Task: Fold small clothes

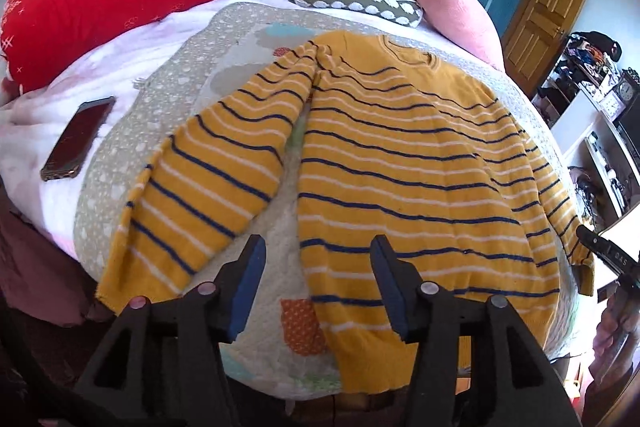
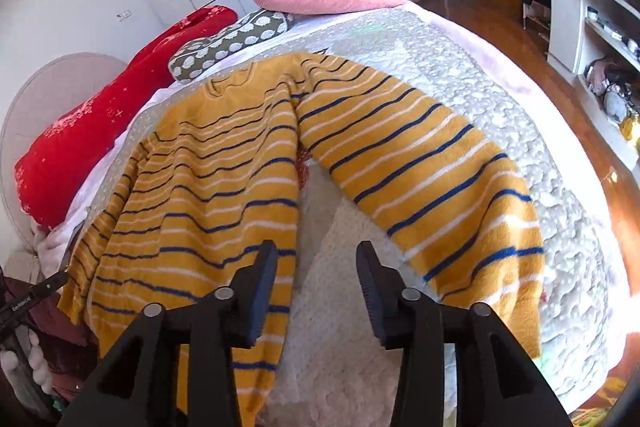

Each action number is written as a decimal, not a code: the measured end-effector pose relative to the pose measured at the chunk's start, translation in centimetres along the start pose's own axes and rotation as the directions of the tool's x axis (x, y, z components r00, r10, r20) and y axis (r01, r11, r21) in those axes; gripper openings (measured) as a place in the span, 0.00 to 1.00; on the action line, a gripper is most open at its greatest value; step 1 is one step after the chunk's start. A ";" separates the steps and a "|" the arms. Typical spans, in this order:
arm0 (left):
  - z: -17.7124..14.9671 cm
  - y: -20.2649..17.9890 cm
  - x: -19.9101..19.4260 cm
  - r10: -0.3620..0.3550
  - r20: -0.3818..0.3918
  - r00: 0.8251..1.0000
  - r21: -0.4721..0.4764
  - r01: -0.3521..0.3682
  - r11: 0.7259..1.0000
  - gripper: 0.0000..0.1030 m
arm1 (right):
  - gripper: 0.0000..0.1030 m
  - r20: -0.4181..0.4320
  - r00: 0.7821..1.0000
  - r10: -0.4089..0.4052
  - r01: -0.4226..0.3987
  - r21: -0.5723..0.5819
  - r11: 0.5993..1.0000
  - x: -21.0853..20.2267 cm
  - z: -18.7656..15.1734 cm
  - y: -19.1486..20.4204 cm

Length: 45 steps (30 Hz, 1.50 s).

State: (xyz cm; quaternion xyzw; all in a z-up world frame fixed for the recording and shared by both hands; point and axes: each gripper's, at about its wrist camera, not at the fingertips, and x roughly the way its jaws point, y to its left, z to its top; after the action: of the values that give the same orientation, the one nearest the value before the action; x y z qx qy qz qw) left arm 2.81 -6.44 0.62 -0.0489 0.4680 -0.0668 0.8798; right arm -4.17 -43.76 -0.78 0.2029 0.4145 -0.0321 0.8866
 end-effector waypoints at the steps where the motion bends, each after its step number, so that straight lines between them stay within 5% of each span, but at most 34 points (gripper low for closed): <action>1: -0.1 -0.4 0.4 -0.005 -0.011 1.000 0.011 0.005 1.000 0.52 | 0.49 0.013 0.999 -0.049 0.050 -0.005 0.999 0.0 0.2 -0.6; 4: -0.4 -1.3 1.4 -0.020 -0.040 0.999 0.030 0.022 0.999 0.52 | 0.62 0.055 0.968 -0.244 0.244 0.006 0.970 -0.5 0.3 -3.0; 7: -0.5 -2.1 2.0 -0.032 -0.055 0.998 0.035 0.034 0.999 0.53 | 0.63 0.045 0.946 -0.321 0.315 0.111 0.943 -1.1 -0.2 -6.9; 12: -0.2 -3.9 2.2 -0.069 -0.060 0.996 0.048 0.072 0.996 0.54 | 0.68 0.000 0.968 -0.250 0.234 0.345 0.909 -1.1 -1.7 -11.8; 19: -0.5 -5.7 2.1 -0.069 -0.067 0.995 0.081 0.075 0.994 0.57 | 0.74 0.044 0.977 -0.210 0.177 0.391 0.903 -0.9 -3.2 -11.7; 23: -0.5 -6.0 2.4 -0.074 -0.077 0.994 0.090 0.081 0.993 0.57 | 0.74 0.085 0.993 -0.076 0.027 0.473 0.881 -2.4 -4.7 -12.4; 25: -0.3 -6.4 2.7 -0.074 -0.086 0.994 0.095 0.082 0.992 0.57 | 0.66 0.074 0.997 -0.038 -0.001 0.466 0.885 -2.1 -4.5 -12.0; 26: -0.3 -6.6 2.8 -0.075 -0.087 0.993 0.094 0.083 0.992 0.57 | 0.30 0.064 0.998 -0.029 -0.003 0.449 0.894 -1.6 -4.2 -11.8; 27: -0.2 -6.8 2.7 -0.076 -0.086 0.993 0.093 0.084 0.992 0.57 | 0.13 0.050 0.999 -0.008 -0.014 0.433 0.901 -1.1 -3.8 -11.6; 28: -0.2 -6.9 2.5 -0.077 -0.081 0.994 0.091 0.084 0.992 0.57 | 0.13 0.038 0.999 0.003 -0.019 0.431 0.902 -0.7 -3.5 -11.5; 30: 0.0 -6.7 1.9 -0.067 -0.062 0.996 0.092 0.073 0.993 0.57 | 0.12 0.070 0.995 -0.073 0.038 0.415 0.909 -1.5 -2.0 -12.1; 33: 0.4 -5.5 1.4 -0.047 -0.037 0.998 0.083 0.050 0.995 0.57 | 0.12 0.170 0.944 -0.282 0.212 0.344 0.915 -4.7 1.9 -12.9; 38: 1.0 -2.9 1.3 -0.059 -0.016 0.998 0.013 0.060 0.998 0.57 | 0.12 0.298 0.873 -0.385 0.299 0.297 0.907 -9.5 10.6 -12.9; 42: 1.1 -1.0 1.3 -0.081 -0.001 0.997 -0.032 0.081 0.996 0.57 | 0.12 0.340 0.874 -0.348 0.311 0.159 0.937 -8.4 16.2 -7.1; 45: 0.9 0.5 1.0 -0.085 0.013 0.996 -0.048 0.085 0.995 0.57 | 0.12 0.309 0.919 -0.246 0.255 0.010 0.967 -4.5 18.5 -0.1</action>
State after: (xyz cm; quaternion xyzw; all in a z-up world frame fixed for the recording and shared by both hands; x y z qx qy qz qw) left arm 4.17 -6.09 0.24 -0.0904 0.4623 -0.0925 0.8773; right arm 6.28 -51.54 13.17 0.1270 0.2942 -0.1701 0.9319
